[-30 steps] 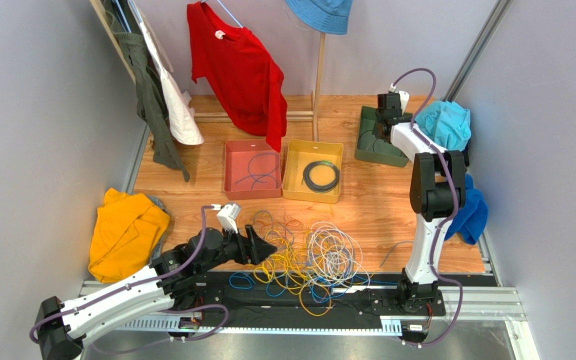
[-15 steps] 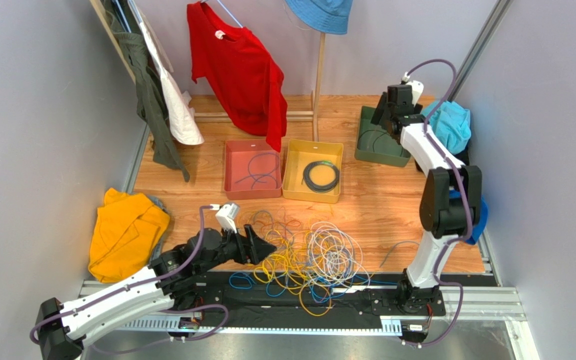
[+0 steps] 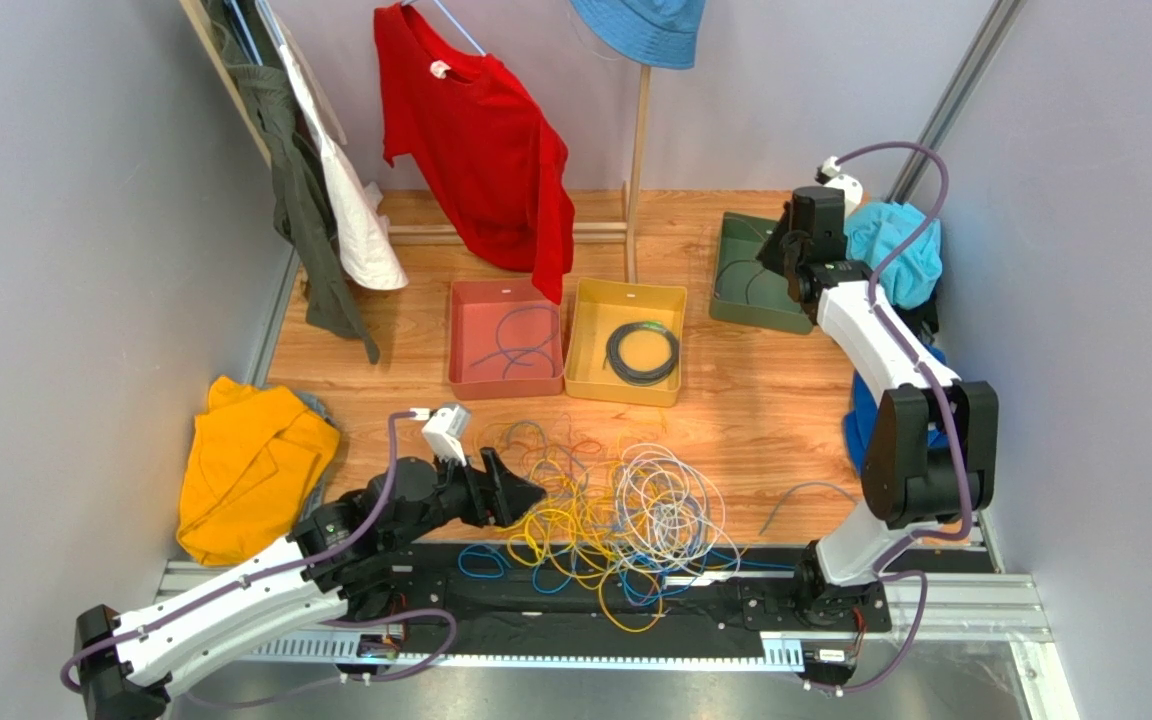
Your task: Untangle the cables
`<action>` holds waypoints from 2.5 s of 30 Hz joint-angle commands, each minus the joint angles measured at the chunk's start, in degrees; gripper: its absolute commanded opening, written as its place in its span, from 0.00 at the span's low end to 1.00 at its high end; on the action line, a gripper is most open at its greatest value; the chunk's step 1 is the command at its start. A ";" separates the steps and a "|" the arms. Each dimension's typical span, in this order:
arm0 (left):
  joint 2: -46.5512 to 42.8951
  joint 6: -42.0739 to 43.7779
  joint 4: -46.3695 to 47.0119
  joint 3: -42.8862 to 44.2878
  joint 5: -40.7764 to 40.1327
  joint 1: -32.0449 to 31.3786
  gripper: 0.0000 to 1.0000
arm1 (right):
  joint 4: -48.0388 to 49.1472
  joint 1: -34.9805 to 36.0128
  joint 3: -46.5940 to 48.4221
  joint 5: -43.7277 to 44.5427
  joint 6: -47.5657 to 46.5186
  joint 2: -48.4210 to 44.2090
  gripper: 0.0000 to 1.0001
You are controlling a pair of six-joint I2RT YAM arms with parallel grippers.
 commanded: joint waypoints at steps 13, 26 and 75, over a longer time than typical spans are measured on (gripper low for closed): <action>3.38 3.53 0.32 4.55 -1.89 0.15 0.86 | 6.80 5.82 -4.51 -4.74 5.58 0.59 0.20; 29.14 11.62 8.99 18.89 6.27 -1.52 0.95 | 2.79 29.97 -33.20 7.73 11.83 -42.65 0.44; 42.94 39.48 -35.37 101.31 -13.50 -10.48 0.00 | -4.08 57.92 -36.11 -0.44 3.58 -63.59 0.51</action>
